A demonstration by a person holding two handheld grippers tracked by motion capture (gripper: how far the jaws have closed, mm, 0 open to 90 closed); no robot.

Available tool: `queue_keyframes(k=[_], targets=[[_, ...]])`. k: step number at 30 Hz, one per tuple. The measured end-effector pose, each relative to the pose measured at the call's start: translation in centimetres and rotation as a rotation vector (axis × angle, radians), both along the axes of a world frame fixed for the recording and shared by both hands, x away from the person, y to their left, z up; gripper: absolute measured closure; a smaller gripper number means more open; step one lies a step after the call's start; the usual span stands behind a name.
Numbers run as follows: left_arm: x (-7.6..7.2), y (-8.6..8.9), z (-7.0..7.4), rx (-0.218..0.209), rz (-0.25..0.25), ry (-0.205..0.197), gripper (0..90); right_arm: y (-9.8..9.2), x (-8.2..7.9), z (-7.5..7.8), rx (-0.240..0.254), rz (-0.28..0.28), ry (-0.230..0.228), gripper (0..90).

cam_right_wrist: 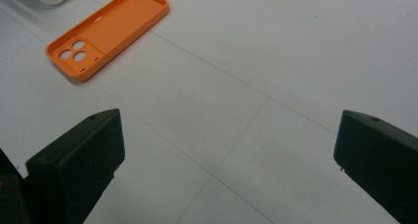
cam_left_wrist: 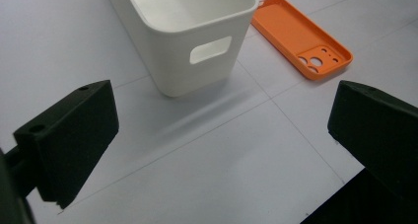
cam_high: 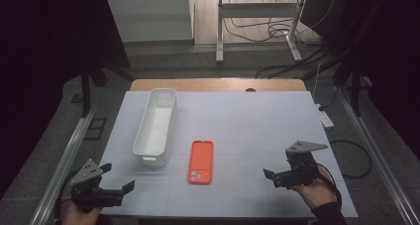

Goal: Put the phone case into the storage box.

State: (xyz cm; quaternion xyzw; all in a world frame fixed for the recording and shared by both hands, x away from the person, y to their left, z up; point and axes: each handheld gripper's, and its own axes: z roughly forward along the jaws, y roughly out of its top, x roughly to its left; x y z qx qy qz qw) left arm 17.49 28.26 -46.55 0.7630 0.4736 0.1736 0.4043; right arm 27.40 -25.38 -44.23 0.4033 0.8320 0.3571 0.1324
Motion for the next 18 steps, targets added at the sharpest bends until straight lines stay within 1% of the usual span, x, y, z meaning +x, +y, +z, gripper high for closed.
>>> queue_keyframes(k=[3, 8, 18], targets=[[0.0, 0.0, 0.0, -0.003, -0.001, 0.001, 0.0, 0.4, 0.2, -0.1, -0.006, 0.008, 0.002, 0.0], [0.0, 0.0, 0.0, -0.005, -0.002, 0.001, 0.0, 1.0, 0.5, -0.1, 0.004, 0.011, 0.006, 0.0], [0.0, 0.0, 0.0, -0.003, -0.002, 0.001, 0.0, 2.5, 1.3, -0.1, -0.008, 0.041, 0.007, 0.0]])
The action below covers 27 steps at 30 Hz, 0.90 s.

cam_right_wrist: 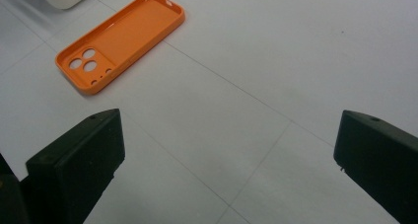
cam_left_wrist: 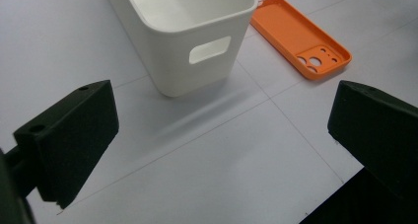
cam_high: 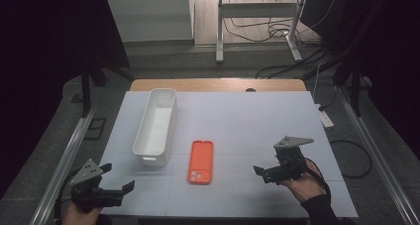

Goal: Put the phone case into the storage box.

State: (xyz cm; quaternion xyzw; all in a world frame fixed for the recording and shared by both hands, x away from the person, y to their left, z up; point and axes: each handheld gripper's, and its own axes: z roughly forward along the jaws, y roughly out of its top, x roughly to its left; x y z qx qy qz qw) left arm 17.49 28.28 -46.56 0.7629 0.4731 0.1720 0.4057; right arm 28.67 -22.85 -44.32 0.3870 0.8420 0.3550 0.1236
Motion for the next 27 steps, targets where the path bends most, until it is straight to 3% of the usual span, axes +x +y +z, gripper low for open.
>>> queue_keyframes(k=[27], targets=[[0.0, 0.0, 0.0, 0.0, -0.007, 0.001, 0.0, 3.8, 1.5, -0.3, -0.021, 0.062, 0.009, 0.0]])
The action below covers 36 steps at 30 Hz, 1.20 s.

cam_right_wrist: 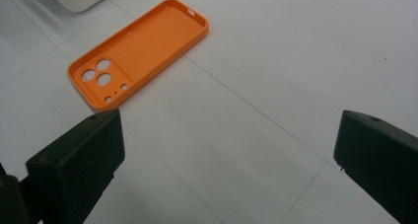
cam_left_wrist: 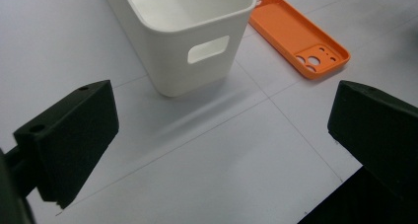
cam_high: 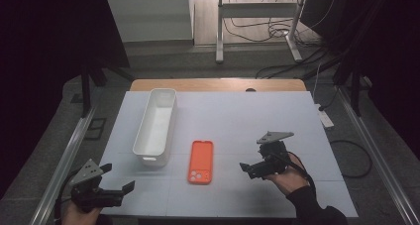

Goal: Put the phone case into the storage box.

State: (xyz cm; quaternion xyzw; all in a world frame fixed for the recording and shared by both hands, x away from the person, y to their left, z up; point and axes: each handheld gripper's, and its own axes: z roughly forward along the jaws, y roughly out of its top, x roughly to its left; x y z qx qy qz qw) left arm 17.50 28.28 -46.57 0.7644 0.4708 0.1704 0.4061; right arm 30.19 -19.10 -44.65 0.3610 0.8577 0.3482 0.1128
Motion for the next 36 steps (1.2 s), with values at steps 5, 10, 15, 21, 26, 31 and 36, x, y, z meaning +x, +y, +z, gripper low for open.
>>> queue_keyframes(k=[5, 10, 15, 21, 26, 31, 36], targets=[[0.0, 0.0, 0.0, 0.001, -0.001, 0.0, 0.0, 0.6, 0.3, 0.0, 0.0, 0.006, 0.006, 0.0], [0.0, 0.0, 0.0, 0.0, -0.002, 0.001, 0.0, 1.5, 0.6, -0.1, -0.011, 0.013, 0.016, 0.0], [0.0, 0.0, 0.0, 0.001, -0.003, 0.001, 0.1, 2.3, 1.0, -0.1, -0.018, 0.025, 0.019, 0.0], [0.0, 0.0, 0.0, 0.0, -0.004, 0.001, 0.1, 3.5, 1.5, -0.3, -0.024, 0.05, 0.009, 0.0], [0.0, 0.0, 0.0, -0.003, -0.003, 0.003, 0.0, 4.8, 1.9, -0.5, -0.052, 0.064, 0.01, 0.0], [0.0, 0.0, 0.0, -0.001, -0.006, 0.004, 0.1, 5.6, 2.3, -0.6, -0.053, 0.071, 0.023, 0.0], [0.0, 0.0, 0.0, -0.003, -0.005, 0.004, 0.1, 6.4, 2.8, -0.7, -0.051, 0.075, 0.028, 0.0]])
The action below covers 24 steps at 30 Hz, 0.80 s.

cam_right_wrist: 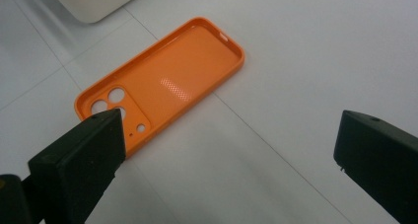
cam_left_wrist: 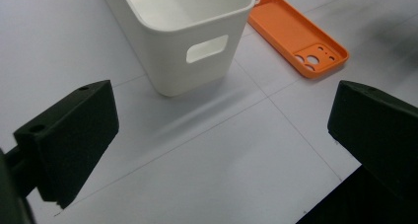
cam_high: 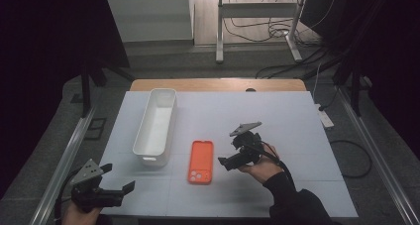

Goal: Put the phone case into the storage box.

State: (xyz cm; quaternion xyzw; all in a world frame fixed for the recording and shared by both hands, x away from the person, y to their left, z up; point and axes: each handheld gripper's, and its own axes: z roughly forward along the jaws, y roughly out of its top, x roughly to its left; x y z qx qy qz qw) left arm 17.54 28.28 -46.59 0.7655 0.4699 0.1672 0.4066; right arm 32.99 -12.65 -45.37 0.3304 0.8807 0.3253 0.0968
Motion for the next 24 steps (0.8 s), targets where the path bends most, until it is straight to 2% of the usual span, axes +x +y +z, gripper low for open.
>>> queue_keyframes(k=[20, 24], targets=[[-0.1, -0.1, 0.0, 0.007, -0.014, -0.007, 0.0, 3.6, 1.2, -0.4, -0.016, 0.056, 0.017, 0.0], [-0.1, -0.1, 0.0, 0.007, -0.015, -0.007, 0.0, 4.1, 1.3, -0.5, -0.008, 0.068, 0.027, 5.3]])
